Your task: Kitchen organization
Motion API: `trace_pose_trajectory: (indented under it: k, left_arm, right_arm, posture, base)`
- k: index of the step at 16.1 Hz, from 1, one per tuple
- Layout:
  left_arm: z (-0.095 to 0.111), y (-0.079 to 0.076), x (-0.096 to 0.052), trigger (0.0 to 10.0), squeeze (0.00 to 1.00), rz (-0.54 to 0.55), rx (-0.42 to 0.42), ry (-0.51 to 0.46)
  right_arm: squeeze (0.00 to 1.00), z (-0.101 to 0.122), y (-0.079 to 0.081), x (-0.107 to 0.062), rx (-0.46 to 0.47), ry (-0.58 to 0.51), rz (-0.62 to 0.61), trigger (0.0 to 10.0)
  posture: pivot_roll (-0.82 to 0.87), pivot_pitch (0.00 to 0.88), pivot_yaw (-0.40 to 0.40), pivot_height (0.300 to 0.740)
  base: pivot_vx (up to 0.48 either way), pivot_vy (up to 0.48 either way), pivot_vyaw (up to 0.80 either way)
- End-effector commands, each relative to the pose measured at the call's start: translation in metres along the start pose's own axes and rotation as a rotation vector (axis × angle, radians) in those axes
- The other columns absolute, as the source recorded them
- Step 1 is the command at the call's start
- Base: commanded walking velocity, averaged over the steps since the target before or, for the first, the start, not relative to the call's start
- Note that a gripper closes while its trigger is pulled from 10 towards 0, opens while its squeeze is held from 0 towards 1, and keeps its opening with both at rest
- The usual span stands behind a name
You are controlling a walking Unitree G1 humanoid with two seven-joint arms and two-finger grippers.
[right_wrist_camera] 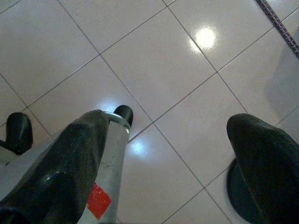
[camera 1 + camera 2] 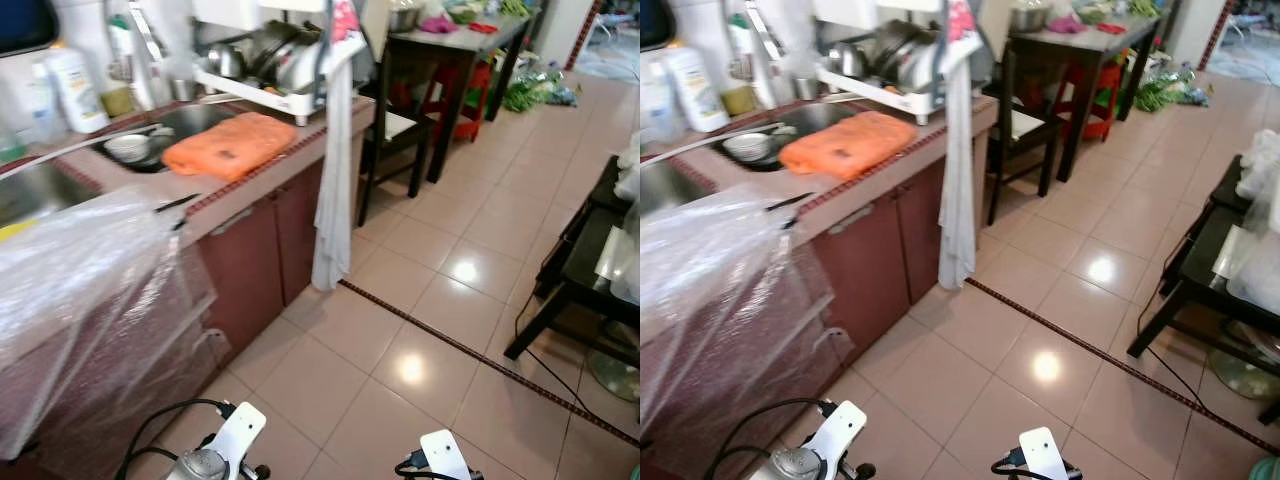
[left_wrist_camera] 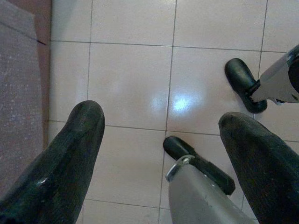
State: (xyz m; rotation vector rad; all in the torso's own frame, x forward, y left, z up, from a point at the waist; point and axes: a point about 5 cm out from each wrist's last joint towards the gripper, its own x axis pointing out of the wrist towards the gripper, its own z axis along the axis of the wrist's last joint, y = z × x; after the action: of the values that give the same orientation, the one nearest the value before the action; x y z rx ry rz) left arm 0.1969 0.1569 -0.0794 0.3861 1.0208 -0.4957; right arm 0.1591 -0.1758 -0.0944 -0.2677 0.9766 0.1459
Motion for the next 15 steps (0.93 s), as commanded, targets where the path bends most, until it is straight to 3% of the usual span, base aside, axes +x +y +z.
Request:
trace_pose_trajectory:
  k: [1, 12, 15]
  left_arm:
    - [0.0062, 0.0015, 0.0004, 10.0, 0.00, 0.008, 0.019, -0.010]
    - [0.0060, 0.0074, -0.0010, 10.0, 0.00, 0.019, 0.063, 0.004]
    - [0.0084, 0.0071, -0.0006, 10.0, 0.00, 0.027, 0.020, -0.016]
  right_arm:
    - [0.00, -0.0137, 0.0040, -0.0025, -0.005, 0.056, 0.016, 10.0]
    - [0.00, -0.0117, 0.0071, -0.0021, 0.013, 0.045, 0.014, 10.0]
    - [0.00, -0.0104, 0.0066, -0.0019, 0.009, 0.040, 0.016, 10.0]
  posture:
    - [-0.14, 0.000, 0.031, 0.740]
    - [-0.16, 0.000, 0.062, 0.740]
    - [-0.15, 0.000, 0.054, 0.740]
  base:
    - [0.000, -0.480, 0.00]
    - [0.000, -0.469, 0.00]
    - [0.000, -0.105, 0.00]
